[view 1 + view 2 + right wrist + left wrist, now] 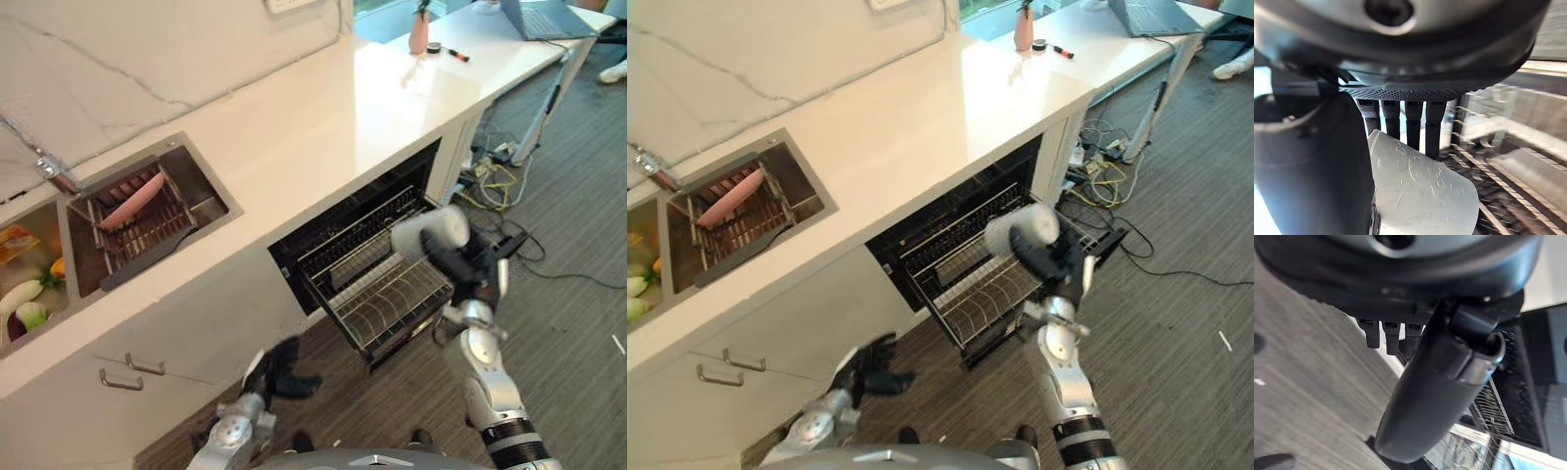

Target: Place the dishes in the dishwasher.

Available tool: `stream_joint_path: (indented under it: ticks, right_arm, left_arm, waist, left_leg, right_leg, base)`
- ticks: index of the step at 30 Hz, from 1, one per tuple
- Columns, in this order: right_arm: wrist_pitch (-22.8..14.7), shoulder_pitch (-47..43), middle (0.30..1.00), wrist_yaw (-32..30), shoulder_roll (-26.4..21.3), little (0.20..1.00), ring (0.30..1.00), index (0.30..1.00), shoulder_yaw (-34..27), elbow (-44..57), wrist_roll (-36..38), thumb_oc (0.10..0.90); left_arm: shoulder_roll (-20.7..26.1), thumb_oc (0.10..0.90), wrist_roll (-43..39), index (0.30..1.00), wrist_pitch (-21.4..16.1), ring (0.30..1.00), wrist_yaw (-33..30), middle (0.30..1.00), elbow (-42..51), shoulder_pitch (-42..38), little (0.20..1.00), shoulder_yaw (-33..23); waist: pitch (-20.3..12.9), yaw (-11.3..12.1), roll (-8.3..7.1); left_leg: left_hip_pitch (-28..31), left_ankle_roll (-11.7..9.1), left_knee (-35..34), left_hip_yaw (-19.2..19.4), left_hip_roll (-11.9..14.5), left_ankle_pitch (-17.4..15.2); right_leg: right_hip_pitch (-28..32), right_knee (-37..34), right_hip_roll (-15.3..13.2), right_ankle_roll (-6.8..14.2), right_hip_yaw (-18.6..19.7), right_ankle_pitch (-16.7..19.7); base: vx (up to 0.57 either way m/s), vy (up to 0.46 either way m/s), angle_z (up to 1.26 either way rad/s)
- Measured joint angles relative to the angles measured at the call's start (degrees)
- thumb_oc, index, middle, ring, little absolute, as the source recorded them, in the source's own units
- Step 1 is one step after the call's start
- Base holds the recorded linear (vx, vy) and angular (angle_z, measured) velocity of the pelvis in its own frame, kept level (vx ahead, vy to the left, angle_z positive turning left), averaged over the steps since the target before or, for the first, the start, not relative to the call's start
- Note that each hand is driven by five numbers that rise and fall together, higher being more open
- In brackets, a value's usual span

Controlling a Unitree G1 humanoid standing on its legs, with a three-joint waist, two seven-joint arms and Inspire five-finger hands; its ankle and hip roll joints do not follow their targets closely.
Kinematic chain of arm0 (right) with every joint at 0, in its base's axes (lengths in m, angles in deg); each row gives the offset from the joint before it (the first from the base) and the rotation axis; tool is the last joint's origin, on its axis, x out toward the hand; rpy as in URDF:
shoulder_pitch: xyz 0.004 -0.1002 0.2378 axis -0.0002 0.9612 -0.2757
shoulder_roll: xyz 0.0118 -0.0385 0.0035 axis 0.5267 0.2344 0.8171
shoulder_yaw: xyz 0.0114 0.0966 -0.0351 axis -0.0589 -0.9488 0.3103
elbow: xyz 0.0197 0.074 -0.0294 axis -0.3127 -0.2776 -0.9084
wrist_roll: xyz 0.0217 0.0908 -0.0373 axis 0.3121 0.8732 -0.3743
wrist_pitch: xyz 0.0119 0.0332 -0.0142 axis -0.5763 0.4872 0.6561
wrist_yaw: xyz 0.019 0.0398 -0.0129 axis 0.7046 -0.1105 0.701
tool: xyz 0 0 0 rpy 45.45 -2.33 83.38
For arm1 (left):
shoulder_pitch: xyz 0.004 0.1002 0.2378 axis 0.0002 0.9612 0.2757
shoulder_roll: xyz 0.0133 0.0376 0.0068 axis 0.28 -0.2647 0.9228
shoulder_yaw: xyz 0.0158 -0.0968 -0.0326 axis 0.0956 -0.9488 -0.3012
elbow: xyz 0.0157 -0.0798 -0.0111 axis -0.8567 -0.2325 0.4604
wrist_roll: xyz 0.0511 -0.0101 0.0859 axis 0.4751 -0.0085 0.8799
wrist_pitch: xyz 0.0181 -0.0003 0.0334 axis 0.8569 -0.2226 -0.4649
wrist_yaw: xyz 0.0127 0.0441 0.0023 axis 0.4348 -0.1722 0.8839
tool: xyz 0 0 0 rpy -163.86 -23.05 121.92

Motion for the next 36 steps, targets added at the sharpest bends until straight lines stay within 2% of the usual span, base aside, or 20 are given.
stream_joint_path:
  ticks: [3, 7, 9, 12, 13, 17, 19, 20, 23, 29, 34, 35, 36]
  right_arm:
    - [2.2, 0.6, 0.3, 2.3, -1.3, 0.3, 0.3, 0.3, 0.0, -2.5, -1.4, 0.4]
    - [3.0, 0.1, 0.3, 4.3, -4.2, 0.3, 0.3, 0.3, -0.4, -3.8, -8.5, 0.4]
    - [3.4, -1.0, 0.3, 4.9, -5.5, 0.3, 0.3, 0.3, -0.6, -6.1, -11.8, 0.4]
    - [6.0, -3.5, 0.3, 6.4, -8.7, 0.3, 0.3, 0.3, -0.5, -9.7, -19.4, 0.4]
    - [7.0, -4.2, 0.3, 6.9, -10.3, 0.3, 0.3, 0.3, -0.3, -10.0, -22.7, 0.4]
    - [8.9, -9.3, 0.3, 9.1, -13.8, 0.3, 0.3, 0.3, 2.1, -15.3, -30.6, 0.4]
    - [8.9, -10.6, 0.3, 9.2, -13.5, 0.3, 0.3, 0.3, 2.6, -17.0, -31.8, 0.4]
    - [8.9, -14.4, 0.3, 9.2, -10.9, 0.3, 0.3, 0.3, 3.9, -23.2, -31.5, 0.4]
    - [9.4, -15.8, 0.3, 10.3, -8.9, 0.3, 0.3, 0.3, 7.3, -28.0, -31.5, 0.4]
    - [10.5, -17.6, 0.3, 11.7, -6.0, 0.3, 0.3, 0.3, 13.6, -32.7, -31.6, 0.4]
    - [10.6, -18.4, 0.3, 11.5, -4.0, 0.3, 0.3, 0.3, 14.5, -36.0, -32.2, 0.4]
    - [10.5, -18.8, 0.328, 11.6, -4.0, 0.328, 0.328, 0.328, 14.8, -36.9, -32.9, 0.419]
    - [10.6, -19.2, 0.9, 11.6, -4.1, 0.9, 0.9, 0.9, 15.4, -37.6, -33.5, 0.8]
  left_arm:
    - [-0.1, 0.8, 0.5, 0.9, -0.1, 0.9, 0.4, 0.9, -1.2, 1.4, 0.9, -2.8]
    - [0.5, 0.8, 3.7, 0.9, -0.6, 0.9, 0.5, 0.9, -2.8, 2.6, 0.9, -7.1]
    - [0.6, 0.8, 5.2, 0.9, -0.7, 0.9, 0.5, 0.9, -4.4, 2.0, 0.9, -8.7]
    - [-0.3, 0.8, 13.5, 0.9, -0.9, 0.9, 0.0, 0.9, -12.3, 0.0, 0.9, -10.1]
    - [-0.3, 0.8, 16.1, 0.9, 0.7, 0.9, -0.2, 0.9, -15.1, 0.1, 0.9, -10.2]
    - [0.4, 0.8, 18.3, 0.9, 1.7, 0.9, 1.3, 0.9, -18.3, -0.2, 0.9, -9.5]
    - [0.4, 0.8, 18.7, 0.9, 1.7, 0.9, 1.7, 0.9, -18.9, -0.4, 0.9, -9.3]
    - [0.5, 0.8, 19.4, 0.9, 1.8, 0.9, 2.1, 0.9, -22.5, -2.4, 0.9, -7.8]
    - [-0.1, 0.8, 20.1, 0.9, 1.8, 0.9, 2.1, 0.9, -27.0, -5.8, 0.9, -6.9]
    - [-0.5, 0.8, 20.4, 0.9, 1.6, 0.9, 0.8, 0.9, -27.8, -7.2, 0.9, -5.3]
    - [-0.8, 0.8, 21.4, 0.9, 1.3, 0.9, 0.4, 0.9, -27.8, -7.5, 0.9, -4.9]
    - [-0.7, 0.8, 21.6, 0.9, 1.4, 0.9, 0.3, 0.9, -27.9, -7.5, 0.9, -4.9]
    - [-0.7, 0.8, 21.9, 0.9, 1.4, 0.9, 0.2, 0.9, -27.9, -7.5, 0.9, -4.9]
  waist:
    - [0.3, 2.5, -0.72]
    - [0.6, 4.6, -2.01]
    - [0.2, 4.9, -2.85]
    - [-0.3, 5.7, -3.56]
    - [-0.3, 5.9, -3.83]
    - [-0.4, 6.1, -3.83]
    - [-0.5, 6.2, -3.8]
    - [-0.6, 5.9, -3.69]
    - [-0.7, 5.9, -3.52]
    - [-0.6, 6.4, -3.18]
    - [-0.6, 7.4, -3.07]
    - [-0.5, 7.4, -3.05]
    - [-0.5, 7.4, -3.04]
  left_leg:
    - [-0.7, -0.3, 0.0, -1.1, -0.2, 0.2]
    - [-1.2, -0.2, 0.0, -3.8, -0.8, 0.6]
    - [-1.5, -0.3, 0.0, -4.7, -0.8, 0.8]
    - [-2.5, -0.2, 0.0, -6.5, -1.3, 1.1]
    - [-2.6, -0.2, 0.0, -6.6, -1.3, 1.1]
    - [-2.8, -0.2, 0.0, -6.9, -1.4, 1.2]
    - [-2.8, -0.2, 0.0, -6.9, -1.4, 1.2]
    - [-2.8, -0.2, 0.0, -6.9, -1.3, 1.2]
    - [-3.3, -0.3, 0.0, -7.0, -1.3, 1.2]
    - [-5.1, -0.2, 0.0, -7.0, -1.2, 1.4]
    - [-5.1, -0.2, 0.0, -6.9, -1.2, 1.4]
    - [-5.1, -0.2, 0.0, -6.9, -1.1, 1.4]
    - [-5.1, -0.2, 0.0, -6.9, -1.1, 1.4]
  right_leg:
    - [0.1, 0.0, -0.1, 0.0, -1.1, 0.0]
    - [1.7, 0.0, -0.4, 0.5, -3.9, -0.4]
    - [1.8, 0.0, -0.4, 0.5, -4.7, -0.5]
    - [1.9, 0.0, -0.5, 0.7, -6.6, -0.7]
    - [1.9, 0.0, -0.6, 0.7, -6.8, -0.7]
    - [1.9, 0.0, -0.6, 0.8, -7.1, -0.7]
    - [1.9, 0.0, -0.6, 0.7, -7.1, -0.7]
    - [1.9, 0.0, -0.5, 0.7, -7.1, -0.8]
    - [1.5, 0.0, -0.5, 0.7, -7.2, -0.8]
    - [-0.3, 0.0, -0.4, 0.6, -7.2, -0.8]
    - [-0.3, 0.0, -0.3, 0.6, -7.2, -0.9]
    - [-0.4, 0.0, -0.3, 0.6, -7.2, -0.9]
    - [-0.4, -0.1, -0.3, 0.6, -7.2, -0.9]
  base:
    - [0.01, -0.009, 0.22]
    - [0.0, -0.017, 0.34]
    - [0.02, -0.012, 0.28]
    - [0.02, 0.003, 0.28]
    - [0.02, 0.017, 0.14]
    - [0.01, 0.01, 0.04]
    - [0.0, 0.0, 0.0]
    - [0.0, 0.0, 0.0]
    - [-0.01, 0.003, 0.01]
    - [-0.01, 0.001, 0.0]
    - [0.0, 0.0, 0.0]
    - [0.0, 0.0, 0.0]
    - [0.0, 0.0, 0.0]
